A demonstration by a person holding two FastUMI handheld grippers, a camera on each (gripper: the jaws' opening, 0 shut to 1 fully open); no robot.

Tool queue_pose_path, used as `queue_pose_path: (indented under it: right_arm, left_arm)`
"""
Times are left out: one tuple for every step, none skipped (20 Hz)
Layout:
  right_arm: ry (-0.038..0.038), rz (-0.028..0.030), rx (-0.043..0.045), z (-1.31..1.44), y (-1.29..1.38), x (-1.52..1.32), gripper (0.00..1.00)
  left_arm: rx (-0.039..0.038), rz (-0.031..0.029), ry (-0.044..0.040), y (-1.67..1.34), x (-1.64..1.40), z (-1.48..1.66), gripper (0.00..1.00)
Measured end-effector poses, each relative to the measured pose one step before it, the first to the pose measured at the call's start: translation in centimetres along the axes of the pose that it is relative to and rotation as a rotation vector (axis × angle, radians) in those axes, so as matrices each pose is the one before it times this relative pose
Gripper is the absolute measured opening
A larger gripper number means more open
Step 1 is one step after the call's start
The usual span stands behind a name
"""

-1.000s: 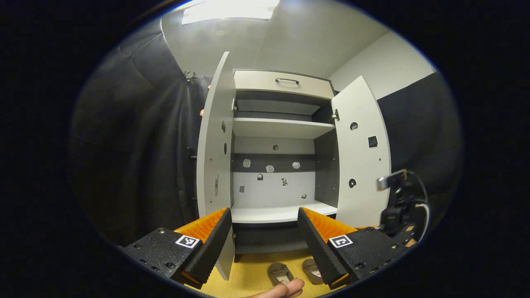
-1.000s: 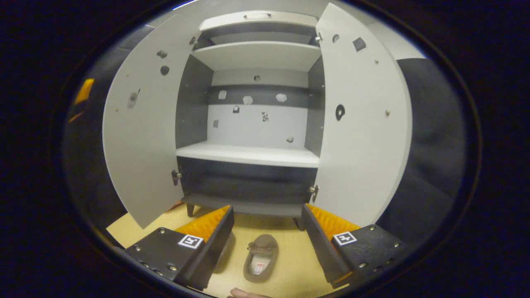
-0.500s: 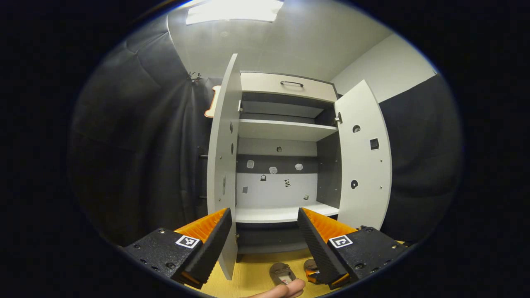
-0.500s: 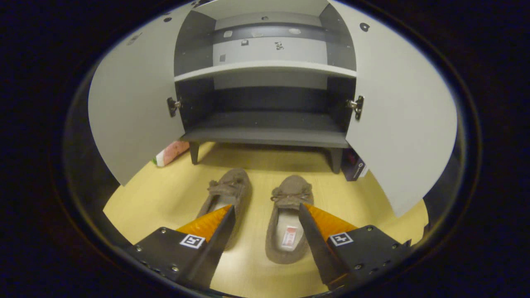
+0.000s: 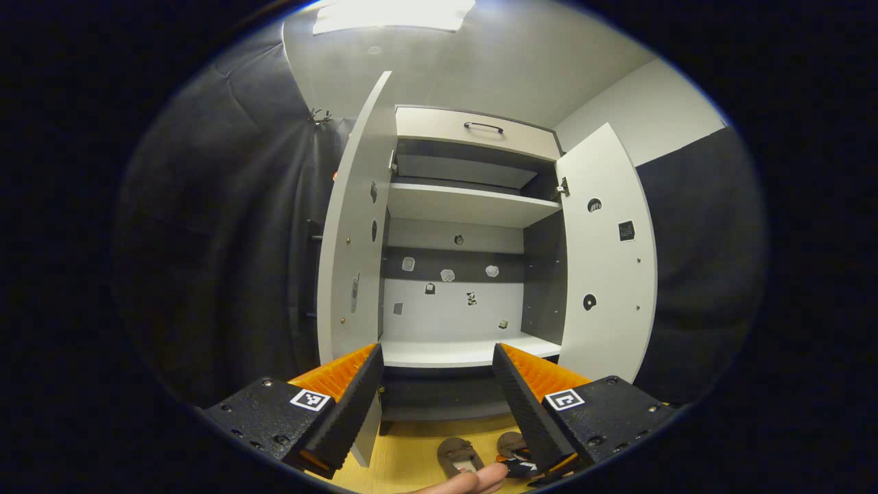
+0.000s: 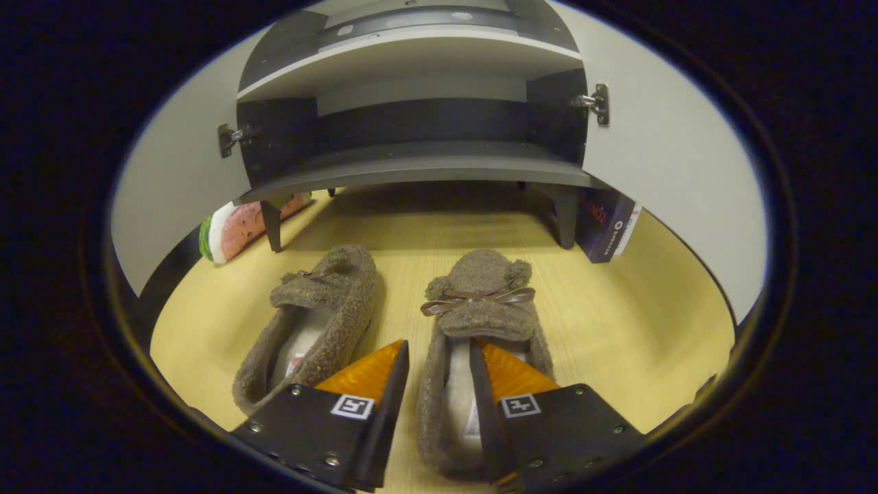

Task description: Grab one shoe with the right hand and put it into the shoe cabinet, grab the other shoe with the left hand and put it into the shoe cabinet; then close the right door with the right hand and the left door with the left hand.

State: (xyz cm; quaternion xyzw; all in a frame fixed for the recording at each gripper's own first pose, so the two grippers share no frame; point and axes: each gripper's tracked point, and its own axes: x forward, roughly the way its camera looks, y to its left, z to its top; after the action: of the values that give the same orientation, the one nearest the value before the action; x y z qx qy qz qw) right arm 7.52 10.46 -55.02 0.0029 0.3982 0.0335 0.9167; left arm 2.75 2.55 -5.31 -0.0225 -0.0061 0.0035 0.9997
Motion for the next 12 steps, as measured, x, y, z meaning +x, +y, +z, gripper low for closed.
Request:
queue_pose_path:
  right_arm:
    - [-0.01602,0.01622,-0.00479,0.189,0.094,0.286,0.49]
    - [-0.01197,0.00494,-0.00143,0.234,-0.014,0.272,0.45]
    - [-0.00239,0.00682,-0.00723,-0.179,0.07,0.361,0.45]
    - [-0.00748,0.00511,-0.0146,0.083,0.023,0.112,0.45]
    - [-0.01348,-0.00442,-0.01227,-0.011,-0.041,0.181,0.45]
    - [-0.03268,-0.02464,-0.01466,1.231,-0.342,-1.557,0.45]
    - [-0.00664,0.0079,0.05195,-1.157,0.147,1.869,0.45]
    - [0.0095,0.00494,0.03195,-0.124,0.248,0.146,0.05]
    - [0.00529,0.01287,0.02184,0.278,-0.276,-0.278,0.01]
    - [0.00134,0.02673,0.02304,-0.025,0.157,-0.184,0.05]
    - [-0.00259,0.0362,0.02356,0.058,0.228,-0.065,0.05]
    - [-0.01673,0.03181,0.02824,0.206,0.178,-0.265,0.05]
  left_arm:
    - [0.00028,-0.01387,-0.00694,-0.545,0.508,0.011,0.98]
    - [-0.00581,-0.01072,-0.00442,-0.358,0.564,-0.218,0.98]
    - [-0.01237,-0.00547,0.00317,-0.321,0.678,-0.381,0.96]
    - [-0.00657,-0.00335,0.01333,-0.18,0.689,-0.703,0.98]
    - [-0.00724,-0.00523,0.00123,-0.199,0.835,-0.391,0.98]
    - [-0.00194,-0.00284,0.00041,-0.207,0.838,-0.306,0.98]
    - [0.00666,0.00298,-0.00456,0.049,0.911,-0.303,0.98]
    - [0.00756,0.00484,-0.00415,0.109,0.962,-0.286,0.96]
    - [0.00054,-0.00142,0.00201,-0.127,0.828,-0.494,0.98]
    - [-0.0076,-0.0091,0.00007,-0.244,0.821,-0.413,0.98]
    - [-0.0129,-0.01203,0.00734,-0.28,0.837,-0.714,0.98]
    - [-0.00866,-0.01197,0.00989,-0.218,0.763,-0.776,0.98]
